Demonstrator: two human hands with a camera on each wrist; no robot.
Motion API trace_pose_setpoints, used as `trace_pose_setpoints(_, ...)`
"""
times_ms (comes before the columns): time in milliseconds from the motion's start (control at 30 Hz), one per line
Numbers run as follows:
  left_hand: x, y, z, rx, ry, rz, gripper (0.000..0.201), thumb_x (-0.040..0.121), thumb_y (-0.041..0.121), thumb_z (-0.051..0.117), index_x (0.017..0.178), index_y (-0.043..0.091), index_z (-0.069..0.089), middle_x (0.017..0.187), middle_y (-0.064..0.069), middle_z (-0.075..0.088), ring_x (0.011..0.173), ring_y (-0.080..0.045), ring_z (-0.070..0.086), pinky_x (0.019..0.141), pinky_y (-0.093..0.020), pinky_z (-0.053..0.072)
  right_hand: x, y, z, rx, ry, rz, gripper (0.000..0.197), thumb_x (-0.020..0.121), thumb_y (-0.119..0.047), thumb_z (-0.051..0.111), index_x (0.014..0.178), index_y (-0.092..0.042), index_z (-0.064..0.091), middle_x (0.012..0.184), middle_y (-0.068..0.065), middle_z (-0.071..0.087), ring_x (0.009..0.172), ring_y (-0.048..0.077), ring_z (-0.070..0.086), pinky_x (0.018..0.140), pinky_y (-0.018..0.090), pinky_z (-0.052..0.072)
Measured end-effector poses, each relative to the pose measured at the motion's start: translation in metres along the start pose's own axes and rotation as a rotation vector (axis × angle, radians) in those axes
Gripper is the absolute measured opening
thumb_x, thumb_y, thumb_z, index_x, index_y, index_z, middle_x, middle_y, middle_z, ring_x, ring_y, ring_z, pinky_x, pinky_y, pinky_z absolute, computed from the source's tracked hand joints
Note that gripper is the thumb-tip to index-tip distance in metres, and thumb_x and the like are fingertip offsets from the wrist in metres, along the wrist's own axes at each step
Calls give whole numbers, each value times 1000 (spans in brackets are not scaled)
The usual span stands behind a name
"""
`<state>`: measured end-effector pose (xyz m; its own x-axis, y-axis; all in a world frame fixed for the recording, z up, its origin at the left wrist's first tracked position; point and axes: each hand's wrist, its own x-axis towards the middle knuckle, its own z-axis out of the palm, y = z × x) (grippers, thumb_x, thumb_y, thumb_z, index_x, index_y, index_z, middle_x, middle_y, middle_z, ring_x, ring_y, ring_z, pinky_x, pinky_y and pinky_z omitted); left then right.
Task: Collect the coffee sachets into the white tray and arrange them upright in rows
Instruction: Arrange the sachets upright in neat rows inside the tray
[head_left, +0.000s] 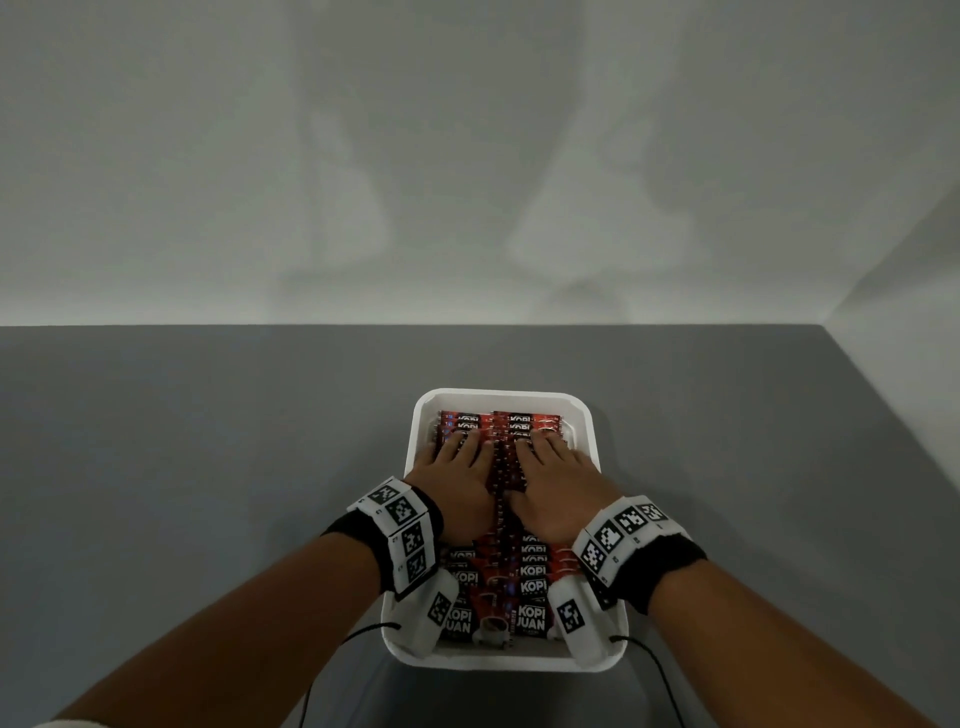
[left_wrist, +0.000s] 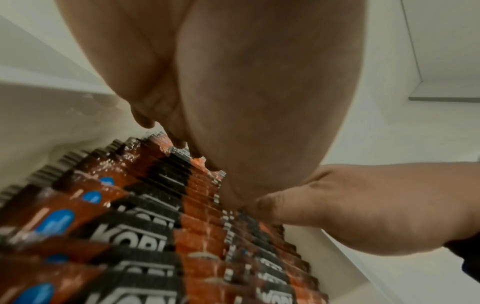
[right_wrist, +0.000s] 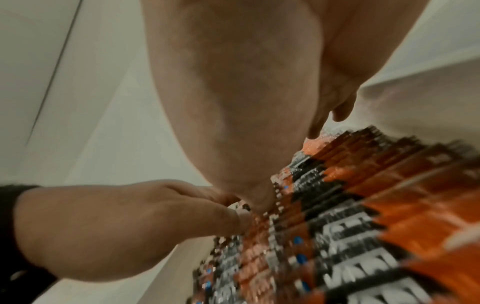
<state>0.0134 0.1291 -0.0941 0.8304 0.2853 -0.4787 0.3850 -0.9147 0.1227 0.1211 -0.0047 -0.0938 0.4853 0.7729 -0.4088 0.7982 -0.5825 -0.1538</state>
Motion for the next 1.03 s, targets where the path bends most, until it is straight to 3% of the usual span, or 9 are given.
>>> trace_pose_setpoints(133, -10, 4, 8, 20, -42, 12, 75, 104, 55, 24, 162, 16, -6, 170, -5, -13, 156, -23, -13, 126, -48, -5, -12, -2, 14, -32, -44, 10, 80, 102, -55, 32, 162, -16, -2, 171, 6, -6, 157, 24, -8, 127, 44, 2)
trace_pose_setpoints(400, -32, -1, 9, 76, 34, 83, 77, 104, 51, 30, 162, 14, -6, 170, -8, -12, 157, -26, -11, 126, -49, -4, -33, -5, 6, -71, 4, -26, 83, 102, -59, 33, 162, -14, -2, 170, 8, -6, 157, 25, -7, 128, 44, 2)
trace_pose_setpoints(567, -54, -1, 21, 175, -40, 95, 80, 104, 57, 27, 161, 14, -9, 169, -8, -15, 156, -24, -13, 126, -46, -9, -55, -7, 12, -132, -96, -49, 85, 102, -59, 34, 162, -14, -7, 170, 8, -10, 157, 25, -10, 127, 44, -1)
trace_pose_setpoints(767, -63, 6, 24, 157, -3, 99, 77, 105, 53, 26, 161, 15, -10, 169, -8, -18, 156, -26, -16, 125, -49, -11, -67, -13, 16, -143, -22, -67, 85, 102, -59, 36, 162, -13, -4, 170, 9, -9, 157, 25, -8, 127, 46, 2)
trace_pose_setpoints(1033, -73, 12, 34, 166, -27, 109, 75, 105, 49, 28, 161, 15, -8, 170, -8, -13, 157, -26, -11, 125, -50, -8, -77, -15, 29, -106, -77, -84, 84, 102, -58, 36, 162, -14, -2, 171, 8, -4, 157, 26, -3, 127, 45, 4)
